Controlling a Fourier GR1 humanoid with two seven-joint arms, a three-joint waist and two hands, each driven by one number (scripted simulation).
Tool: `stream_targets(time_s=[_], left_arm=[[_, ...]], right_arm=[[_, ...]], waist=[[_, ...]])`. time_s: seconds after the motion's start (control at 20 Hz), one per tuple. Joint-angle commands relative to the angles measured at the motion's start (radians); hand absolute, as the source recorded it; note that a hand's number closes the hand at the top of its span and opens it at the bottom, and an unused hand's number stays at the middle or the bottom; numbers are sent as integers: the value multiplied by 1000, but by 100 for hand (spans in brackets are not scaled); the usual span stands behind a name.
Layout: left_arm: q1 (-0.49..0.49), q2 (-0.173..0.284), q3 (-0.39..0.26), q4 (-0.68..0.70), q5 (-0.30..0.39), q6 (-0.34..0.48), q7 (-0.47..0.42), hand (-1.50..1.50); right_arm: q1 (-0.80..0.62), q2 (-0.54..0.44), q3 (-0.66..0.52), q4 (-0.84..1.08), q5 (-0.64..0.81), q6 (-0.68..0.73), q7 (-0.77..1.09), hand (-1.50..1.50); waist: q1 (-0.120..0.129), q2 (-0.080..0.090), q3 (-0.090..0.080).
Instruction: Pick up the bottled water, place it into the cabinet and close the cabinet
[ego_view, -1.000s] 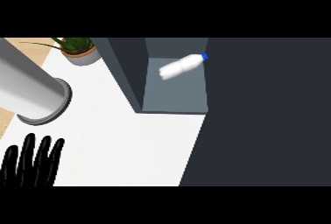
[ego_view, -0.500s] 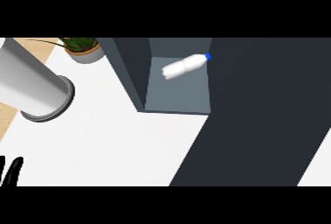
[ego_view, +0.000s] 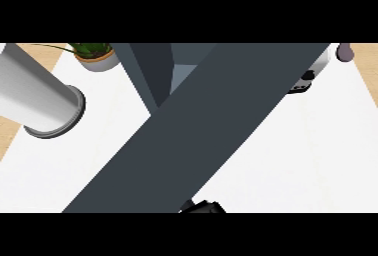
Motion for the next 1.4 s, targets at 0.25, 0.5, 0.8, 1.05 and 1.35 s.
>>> stream_targets(time_s=[0.25, 0.5, 0.8, 1.05, 1.35], left_arm=[[86, 23, 199, 70, 149, -195, -36, -150], [190, -9, 259, -7, 216, -252, 4, -150], [185, -34, 311, 65, 222, -338, 7, -150], [155, -52, 367, 109, 250, -379, 39, -150], [196, -91, 419, 116, 267, -463, 48, -150]], right_arm=[[-479, 39, -110, 148, -256, -173, 115, 150], [-613, 39, -242, 277, -400, -169, 74, 150], [-785, 39, -485, 443, -559, -84, 90, 150], [-852, -8, -568, 600, -612, 27, 57, 150], [-1003, -40, -646, 845, -614, 137, -10, 150]], waist=[[-7, -16, -5], [-14, -18, -3], [-20, -16, -3], [-31, -16, -3], [-15, -15, -4]])
